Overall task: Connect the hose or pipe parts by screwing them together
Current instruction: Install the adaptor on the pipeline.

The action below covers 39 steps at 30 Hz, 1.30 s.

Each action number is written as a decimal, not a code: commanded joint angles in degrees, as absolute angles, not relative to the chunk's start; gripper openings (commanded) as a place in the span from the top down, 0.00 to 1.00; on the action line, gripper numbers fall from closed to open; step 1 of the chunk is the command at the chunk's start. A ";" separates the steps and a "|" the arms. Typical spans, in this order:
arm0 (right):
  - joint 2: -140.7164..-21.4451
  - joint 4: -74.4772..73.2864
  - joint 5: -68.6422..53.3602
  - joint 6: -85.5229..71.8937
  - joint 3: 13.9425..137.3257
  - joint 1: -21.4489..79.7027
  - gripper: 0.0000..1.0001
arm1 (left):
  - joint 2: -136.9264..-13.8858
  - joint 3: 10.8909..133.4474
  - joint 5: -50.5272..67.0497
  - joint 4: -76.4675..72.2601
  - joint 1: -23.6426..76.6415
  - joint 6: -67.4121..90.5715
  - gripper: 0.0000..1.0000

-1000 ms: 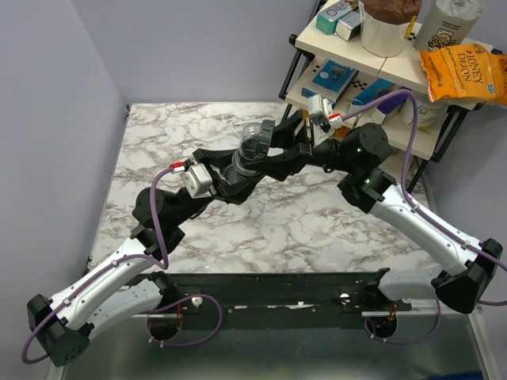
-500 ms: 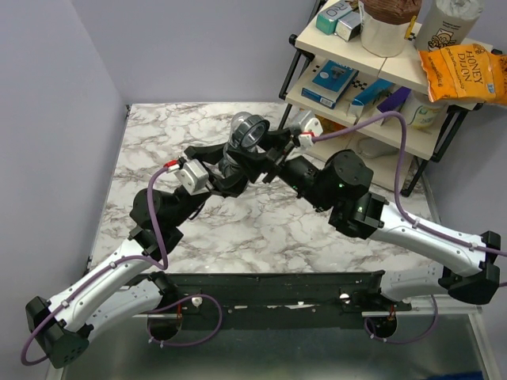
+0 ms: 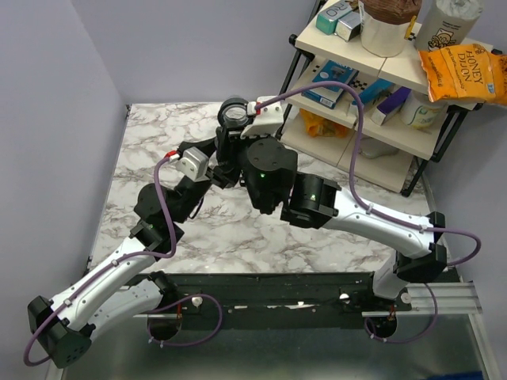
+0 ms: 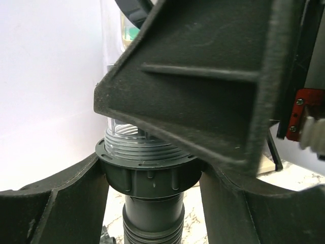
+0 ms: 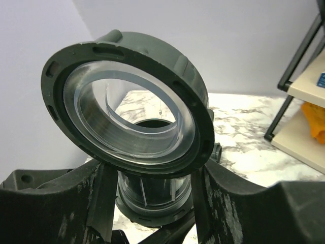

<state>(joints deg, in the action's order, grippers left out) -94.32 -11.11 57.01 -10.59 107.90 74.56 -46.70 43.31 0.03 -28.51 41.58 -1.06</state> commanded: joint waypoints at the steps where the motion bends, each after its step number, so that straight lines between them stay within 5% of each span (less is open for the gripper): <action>1: -101.67 -26.36 67.59 -10.11 113.79 75.23 0.57 | -45.17 46.41 0.71 -42.45 42.28 -4.66 1.00; 4: -103.18 -27.85 67.24 -9.93 117.76 75.50 0.27 | -46.05 46.14 -1.05 -42.80 42.19 -4.57 1.00; 8: -101.18 -28.48 61.80 -11.07 119.00 75.59 0.00 | -47.02 46.14 -2.11 -42.72 42.10 -3.43 1.00; 27: -69.09 -19.51 2.08 -1.69 94.23 69.18 0.00 | -46.14 46.14 -2.64 -40.25 41.40 -0.89 1.00; 33: -64.69 -17.58 -31.19 3.77 90.00 52.70 0.00 | -45.18 46.23 10.61 -39.55 41.04 6.67 1.00; 39: -69.51 -16.61 -51.63 5.01 94.13 43.17 0.00 | -44.82 46.41 29.08 -41.39 40.25 18.18 1.00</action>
<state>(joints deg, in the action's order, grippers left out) -66.89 -17.32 -29.19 2.68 91.35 46.57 -46.11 43.70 13.47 -36.82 40.86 8.58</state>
